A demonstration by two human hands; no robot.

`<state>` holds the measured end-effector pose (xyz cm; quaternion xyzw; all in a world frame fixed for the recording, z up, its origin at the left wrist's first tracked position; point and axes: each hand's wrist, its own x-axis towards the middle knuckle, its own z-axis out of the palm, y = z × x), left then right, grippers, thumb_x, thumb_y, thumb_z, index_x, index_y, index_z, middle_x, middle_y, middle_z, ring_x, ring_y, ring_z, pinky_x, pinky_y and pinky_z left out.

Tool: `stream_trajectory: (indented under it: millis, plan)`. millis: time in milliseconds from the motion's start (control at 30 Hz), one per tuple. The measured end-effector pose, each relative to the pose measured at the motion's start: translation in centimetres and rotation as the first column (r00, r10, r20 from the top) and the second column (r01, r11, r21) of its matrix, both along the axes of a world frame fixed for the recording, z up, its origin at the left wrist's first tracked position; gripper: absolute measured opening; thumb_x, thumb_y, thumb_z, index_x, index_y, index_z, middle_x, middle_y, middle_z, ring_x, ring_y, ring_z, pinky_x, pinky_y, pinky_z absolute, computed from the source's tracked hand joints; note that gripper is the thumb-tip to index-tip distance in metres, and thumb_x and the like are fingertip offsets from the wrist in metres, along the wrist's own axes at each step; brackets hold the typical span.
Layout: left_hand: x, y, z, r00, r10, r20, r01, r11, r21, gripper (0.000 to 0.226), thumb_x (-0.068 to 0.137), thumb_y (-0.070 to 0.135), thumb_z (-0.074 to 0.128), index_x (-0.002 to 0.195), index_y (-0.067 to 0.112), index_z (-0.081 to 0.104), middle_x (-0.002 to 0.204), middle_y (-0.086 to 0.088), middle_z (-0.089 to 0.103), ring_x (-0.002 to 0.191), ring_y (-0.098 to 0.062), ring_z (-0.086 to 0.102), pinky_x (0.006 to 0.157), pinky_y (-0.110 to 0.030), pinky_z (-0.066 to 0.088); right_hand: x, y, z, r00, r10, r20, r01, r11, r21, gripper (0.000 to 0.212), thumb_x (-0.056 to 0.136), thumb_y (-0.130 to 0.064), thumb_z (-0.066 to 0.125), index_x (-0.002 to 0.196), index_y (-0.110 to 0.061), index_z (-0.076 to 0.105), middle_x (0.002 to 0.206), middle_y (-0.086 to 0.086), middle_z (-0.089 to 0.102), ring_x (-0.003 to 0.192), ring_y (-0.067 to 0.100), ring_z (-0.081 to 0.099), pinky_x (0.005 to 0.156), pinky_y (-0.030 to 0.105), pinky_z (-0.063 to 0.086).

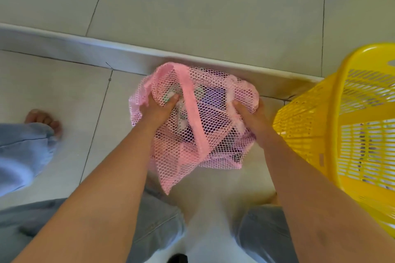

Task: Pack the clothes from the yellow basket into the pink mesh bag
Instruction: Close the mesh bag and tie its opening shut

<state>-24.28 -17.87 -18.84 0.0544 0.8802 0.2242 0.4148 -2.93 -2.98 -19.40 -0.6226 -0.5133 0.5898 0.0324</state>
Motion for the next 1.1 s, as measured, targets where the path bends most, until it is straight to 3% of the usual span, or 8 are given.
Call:
stream_trajectory:
  millis: [167, 367, 467, 600, 700, 833, 967, 1100]
  plan:
    - [-0.8, -0.8, -1.4, 0.995, 0.083, 0.047, -0.087, 0.989, 0.115, 0.118, 0.059, 0.095, 0.053, 0.155, 0.037, 0.018, 0.163, -0.009, 0.031, 0.149, -0.035, 0.030, 0.119, -0.060, 0.026, -0.8, -0.8, -1.8, 0.988, -0.101, -0.118, 0.095, 0.994, -0.061, 0.112, 0.049, -0.076, 0.077, 0.143, -0.033, 0.032, 0.138, -0.002, 0.053, 0.119, 0.023, 0.058, 0.101, 0.052, 0.047]
    - [-0.2, -2.0, -1.1, 0.961, 0.210, 0.182, -0.269, 0.869, 0.416, 0.062, 0.087, 0.064, 0.062, 0.141, 0.035, 0.050, 0.132, 0.003, 0.065, 0.114, -0.019, 0.065, 0.097, -0.041, 0.053, -0.8, -3.0, -2.2, 0.942, -0.252, -0.221, 0.199, 0.951, -0.238, 0.087, 0.061, -0.054, 0.082, 0.135, -0.034, 0.040, 0.128, -0.001, 0.060, 0.110, 0.028, 0.063, 0.095, 0.058, 0.050]
    - [1.0, -2.6, -0.4, 0.936, 0.242, 0.256, -0.335, 0.835, 0.436, 0.044, 0.098, 0.049, 0.055, 0.136, 0.027, 0.056, 0.117, 0.001, 0.071, 0.100, -0.016, 0.069, 0.079, -0.029, 0.054, -0.3, -3.6, -1.6, 0.915, -0.282, -0.290, 0.207, 0.942, -0.264, 0.076, 0.064, -0.045, 0.082, 0.131, -0.037, 0.048, 0.122, 0.000, 0.067, 0.106, 0.030, 0.066, 0.090, 0.060, 0.052]
    - [1.6, -2.9, 1.5, 0.923, 0.252, 0.292, -0.364, 0.818, 0.445, 0.047, 0.099, 0.049, 0.053, 0.138, 0.023, 0.056, 0.120, -0.005, 0.072, 0.103, -0.024, 0.071, 0.093, -0.041, 0.056, 1.5, -3.7, -0.1, 0.913, -0.266, -0.310, 0.189, 0.948, -0.257, 0.051, 0.075, -0.037, 0.079, 0.121, -0.042, 0.056, 0.115, 0.000, 0.071, 0.104, 0.030, 0.068, 0.089, 0.062, 0.051]
    - [1.6, -2.3, 4.4, 0.937, 0.212, 0.279, -0.328, 0.808, 0.489, 0.042, 0.100, 0.047, 0.053, 0.133, 0.023, 0.060, 0.117, -0.004, 0.073, 0.103, -0.025, 0.071, 0.092, -0.042, 0.056, 2.4, -3.6, 1.9, 0.895, -0.280, -0.347, 0.199, 0.947, -0.251, 0.045, 0.076, -0.035, 0.079, 0.116, -0.044, 0.060, 0.114, -0.001, 0.072, 0.104, 0.030, 0.068, 0.088, 0.061, 0.052]
    - [1.3, -1.3, 9.3, 0.951, 0.183, 0.250, -0.296, 0.779, 0.553, 0.034, 0.100, 0.044, 0.056, 0.126, 0.023, 0.063, 0.111, -0.006, 0.074, 0.097, -0.025, 0.072, 0.089, -0.040, 0.058, 3.0, -3.7, 5.4, 0.855, -0.289, -0.431, 0.175, 0.942, -0.286, 0.057, 0.074, -0.042, 0.079, 0.126, -0.042, 0.056, 0.118, 0.001, 0.071, 0.109, 0.033, 0.066, 0.088, 0.065, 0.050]
    - [1.0, -0.1, 14.9, 0.968, 0.153, 0.200, -0.246, 0.749, 0.616, 0.025, 0.099, 0.044, 0.056, 0.115, 0.026, 0.062, 0.094, 0.002, 0.073, 0.083, -0.016, 0.071, 0.067, -0.025, 0.054, 2.8, -3.1, 9.4, 0.801, -0.277, -0.531, 0.160, 0.953, -0.256, 0.056, 0.079, -0.043, 0.076, 0.130, -0.038, 0.055, 0.121, 0.002, 0.069, 0.109, 0.030, 0.067, 0.089, 0.060, 0.052]
    - [0.0, 2.3, 19.7, 0.970, 0.158, 0.186, -0.243, 0.701, 0.670, 0.022, 0.100, 0.045, 0.053, 0.114, 0.028, 0.058, 0.089, 0.006, 0.069, 0.080, -0.013, 0.067, 0.061, -0.024, 0.050, 0.6, -0.5, 13.8, 0.771, -0.264, -0.579, 0.200, 0.964, -0.174, 0.061, 0.073, -0.045, 0.080, 0.128, -0.040, 0.056, 0.124, 0.003, 0.068, 0.109, 0.033, 0.066, 0.089, 0.064, 0.050]
